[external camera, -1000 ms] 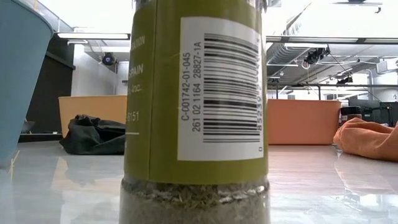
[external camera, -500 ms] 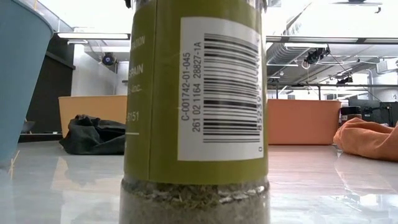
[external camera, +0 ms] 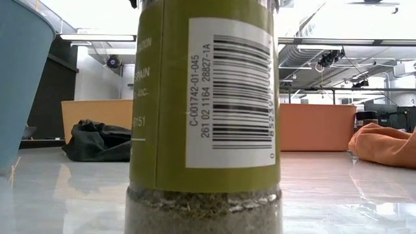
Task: Sort spices by type
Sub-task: Put the top gold seasoning bottle into the yellow bin
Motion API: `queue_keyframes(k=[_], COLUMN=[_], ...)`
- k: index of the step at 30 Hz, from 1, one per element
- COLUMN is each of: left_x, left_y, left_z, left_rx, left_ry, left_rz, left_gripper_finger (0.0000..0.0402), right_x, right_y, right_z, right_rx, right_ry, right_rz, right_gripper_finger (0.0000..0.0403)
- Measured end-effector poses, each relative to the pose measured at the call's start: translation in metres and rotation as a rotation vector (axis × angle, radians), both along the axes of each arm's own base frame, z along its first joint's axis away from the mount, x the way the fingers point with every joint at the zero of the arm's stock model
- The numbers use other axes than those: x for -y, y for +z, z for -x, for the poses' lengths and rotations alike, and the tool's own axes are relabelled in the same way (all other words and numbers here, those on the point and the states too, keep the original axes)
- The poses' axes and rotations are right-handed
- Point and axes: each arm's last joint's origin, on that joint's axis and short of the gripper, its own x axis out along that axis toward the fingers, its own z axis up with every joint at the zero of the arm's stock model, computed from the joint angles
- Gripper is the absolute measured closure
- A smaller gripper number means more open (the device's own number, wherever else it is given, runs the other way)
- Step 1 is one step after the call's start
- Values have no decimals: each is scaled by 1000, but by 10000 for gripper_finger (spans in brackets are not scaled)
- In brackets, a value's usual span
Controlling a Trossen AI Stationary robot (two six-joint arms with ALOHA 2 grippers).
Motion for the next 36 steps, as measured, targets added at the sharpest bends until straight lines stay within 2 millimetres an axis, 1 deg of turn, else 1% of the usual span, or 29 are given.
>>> queue_keyframes(k=[2, 4, 10, 16, 21, 26, 31, 36], left_x=[0, 0, -2, -2, -3, -1, 6, 10], left_y=[1, 2, 7, 16, 14, 13, 27, 38], left_z=[-1, -1, -5, -10, -11, -12, -1, 11], left_rx=[11, 18, 82, 177, 169, 165, 234, 272], left_ry=[0, 14, 125, 137, 162, 94, -16, -47], left_rz=[-2, 4, 99, 63, 58, 57, 58, 7], left_gripper_finger=[73, 66, 66, 66, 66, 66, 66, 66], right_x=[0, 0, 0, 1, 2, 2, 3, 5], right_y=[0, 0, 0, 2, 3, 1, 0, 0], right_z=[0, 0, 0, -2, -1, -1, -1, 0], right_rx=[0, 0, 5, 30, 29, 8, 0, -3], right_ry=[0, 0, -13, -18, -38, -37, -51, -56], right_rz=[0, 0, 10, 19, 52, 76, 86, 87], right_gripper_finger=[128, 128, 128, 128, 128, 128, 128, 128])
